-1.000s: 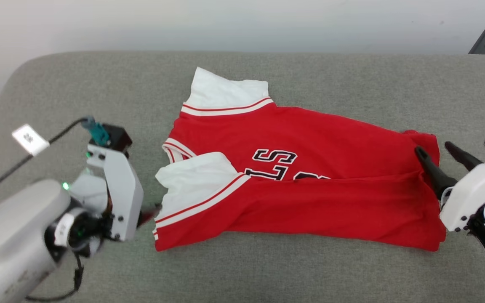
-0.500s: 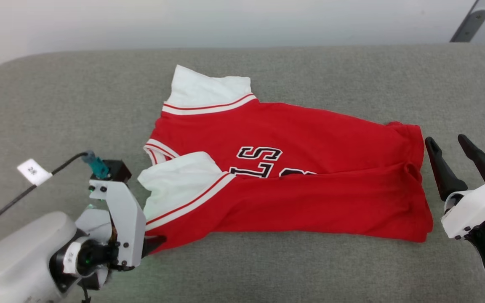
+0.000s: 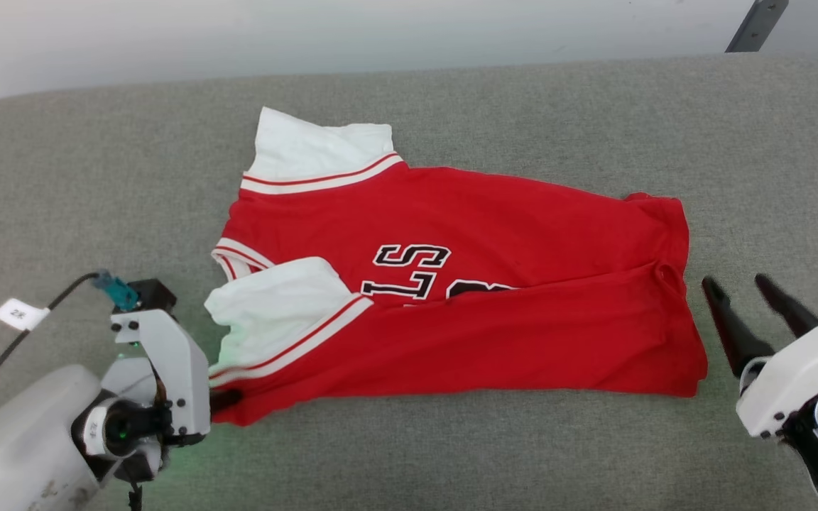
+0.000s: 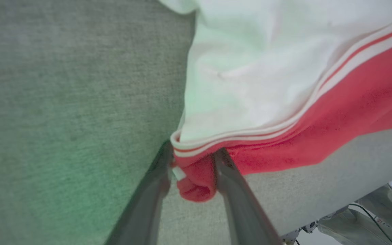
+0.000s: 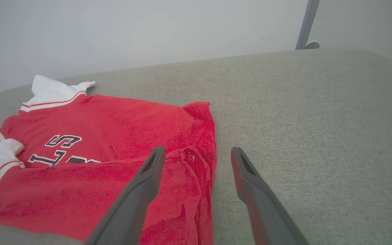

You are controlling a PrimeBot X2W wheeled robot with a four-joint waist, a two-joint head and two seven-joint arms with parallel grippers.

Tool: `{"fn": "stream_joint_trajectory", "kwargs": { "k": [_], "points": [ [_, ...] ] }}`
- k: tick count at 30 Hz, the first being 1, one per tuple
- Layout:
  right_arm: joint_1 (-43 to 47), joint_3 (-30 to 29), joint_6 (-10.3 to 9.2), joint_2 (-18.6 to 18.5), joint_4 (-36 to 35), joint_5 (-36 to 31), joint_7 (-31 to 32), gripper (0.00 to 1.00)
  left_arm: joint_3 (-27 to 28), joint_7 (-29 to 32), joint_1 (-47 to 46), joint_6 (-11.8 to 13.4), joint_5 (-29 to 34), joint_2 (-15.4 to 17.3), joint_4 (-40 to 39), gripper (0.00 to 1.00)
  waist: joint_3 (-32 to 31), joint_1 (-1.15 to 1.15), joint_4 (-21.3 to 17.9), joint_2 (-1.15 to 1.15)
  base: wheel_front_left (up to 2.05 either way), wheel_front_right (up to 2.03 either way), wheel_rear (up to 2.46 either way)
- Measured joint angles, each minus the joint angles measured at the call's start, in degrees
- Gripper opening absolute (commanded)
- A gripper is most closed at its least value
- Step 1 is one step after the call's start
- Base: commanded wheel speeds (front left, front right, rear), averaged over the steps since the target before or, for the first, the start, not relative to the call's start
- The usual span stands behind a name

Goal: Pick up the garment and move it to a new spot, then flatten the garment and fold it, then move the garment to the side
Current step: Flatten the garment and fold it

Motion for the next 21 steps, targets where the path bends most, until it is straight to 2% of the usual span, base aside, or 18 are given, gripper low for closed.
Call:
{"fn": "stream_joint_trajectory", "kwargs": {
  "k": [9, 15, 20, 21],
  "points": [
    [1.5, -1.5, 0.0, 0.2, 1.5, 1.5, 14.4, 1.0, 0.0, 0.1, -1.1, -2.1, 0.2, -2.4, 3.3, 0.0, 0.0, 0.0, 1.2, 0.0, 0.0, 0.0, 0.0],
    [-0.8, -1.5, 0.0, 0.2, 5.8, 1.5, 23.7, 1.0, 0.1, -0.1, -2.0, -3.4, 0.6, -3.4, 4.0, 0.0, 0.9, 0.0, 2.3, 0.0, 0.0, 0.0, 0.0],
    [-3.8, -1.1, 0.0, 0.2, 10.7, 0.0, 28.2, 1.0, 0.3, -0.2, -2.8, -4.1, 0.6, -4.1, 4.5, 0.0, 1.9, 0.0, 3.1, 0.0, 0.0, 0.0, 0.0],
    [-4.6, -0.7, 0.0, 0.2, 11.6, -0.1, 28.7, 0.49, 0.4, -0.4, -2.9, -4.1, 0.6, -4.2, 4.7, 0.0, 2.0, 0.0, 3.2, 0.0, 0.0, 0.0, 0.0]
  ]
}}
